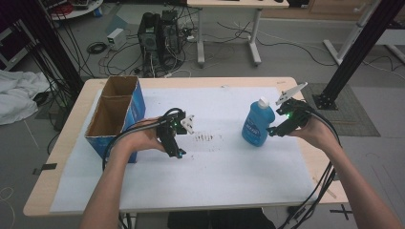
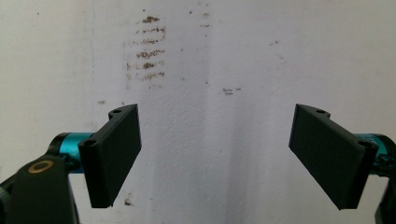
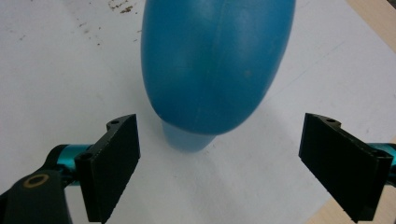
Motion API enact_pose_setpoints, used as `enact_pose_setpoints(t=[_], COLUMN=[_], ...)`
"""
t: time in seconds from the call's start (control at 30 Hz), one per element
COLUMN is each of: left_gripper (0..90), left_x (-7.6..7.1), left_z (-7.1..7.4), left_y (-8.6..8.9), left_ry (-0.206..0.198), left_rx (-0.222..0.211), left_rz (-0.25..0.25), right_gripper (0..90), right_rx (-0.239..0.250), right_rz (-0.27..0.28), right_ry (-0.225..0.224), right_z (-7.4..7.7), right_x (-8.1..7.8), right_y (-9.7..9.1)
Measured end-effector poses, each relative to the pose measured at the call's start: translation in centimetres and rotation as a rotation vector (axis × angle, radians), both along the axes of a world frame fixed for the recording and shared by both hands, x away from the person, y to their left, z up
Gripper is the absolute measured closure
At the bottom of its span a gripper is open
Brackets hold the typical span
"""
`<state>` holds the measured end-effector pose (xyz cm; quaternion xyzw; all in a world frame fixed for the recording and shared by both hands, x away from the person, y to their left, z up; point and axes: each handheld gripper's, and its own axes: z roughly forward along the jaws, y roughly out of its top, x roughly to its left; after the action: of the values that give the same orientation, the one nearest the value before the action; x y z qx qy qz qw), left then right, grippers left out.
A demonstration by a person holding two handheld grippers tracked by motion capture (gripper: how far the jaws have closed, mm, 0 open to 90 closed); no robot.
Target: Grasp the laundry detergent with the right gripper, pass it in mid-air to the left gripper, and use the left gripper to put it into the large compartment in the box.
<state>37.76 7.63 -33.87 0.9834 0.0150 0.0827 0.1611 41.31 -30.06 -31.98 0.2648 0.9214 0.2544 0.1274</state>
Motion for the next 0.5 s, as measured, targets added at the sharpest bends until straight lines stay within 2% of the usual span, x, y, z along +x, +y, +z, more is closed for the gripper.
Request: enact_pose_setpoints(t=[0.07, 0.1, 0.13, 0.17, 0.3, 0.37, 0.5], left_gripper=[16.9, 16.9, 16.9, 16.9, 16.9, 16.9, 16.9], left_x=[0.0, 0.0, 0.0, 0.1, 0.0, 0.0, 0.0], left_z=[0.0, -0.1, -0.1, 0.0, -0.1, -0.1, -0.2], left_y=[0.0, 0.0, 0.0, 0.0, 0.1, 0.2, 0.2], left_ry=[-0.002, -0.001, -0.002, -0.007, -0.003, -0.002, -0.006], left_rx=[0.002, -0.001, -0.003, 0.014, -0.001, -0.004, -0.005], left_rz=[-0.001, 0.003, 0.002, -0.015, 0.001, 0.002, 0.005], right_gripper=[11.7, 11.7, 11.7, 11.7, 11.6, 11.7, 11.7], right_rx=[0.021, 0.033, 0.044, 0.068, 0.127, 0.160, 0.183], right_rz=[-0.014, -0.004, -0.023, -0.028, -0.056, -0.083, -0.101], right_ry=[0.004, -0.010, -0.001, -0.007, -0.016, -0.006, -0.012], right_z=[-0.1, -0.2, -0.2, -0.4, -0.9, -1.2, -1.7], right_x=[-0.1, 0.0, -0.1, -0.1, -0.2, -0.4, -0.5], right_y=[0.2, 0.2, 0.2, 0.3, 0.3, 0.4, 0.8])
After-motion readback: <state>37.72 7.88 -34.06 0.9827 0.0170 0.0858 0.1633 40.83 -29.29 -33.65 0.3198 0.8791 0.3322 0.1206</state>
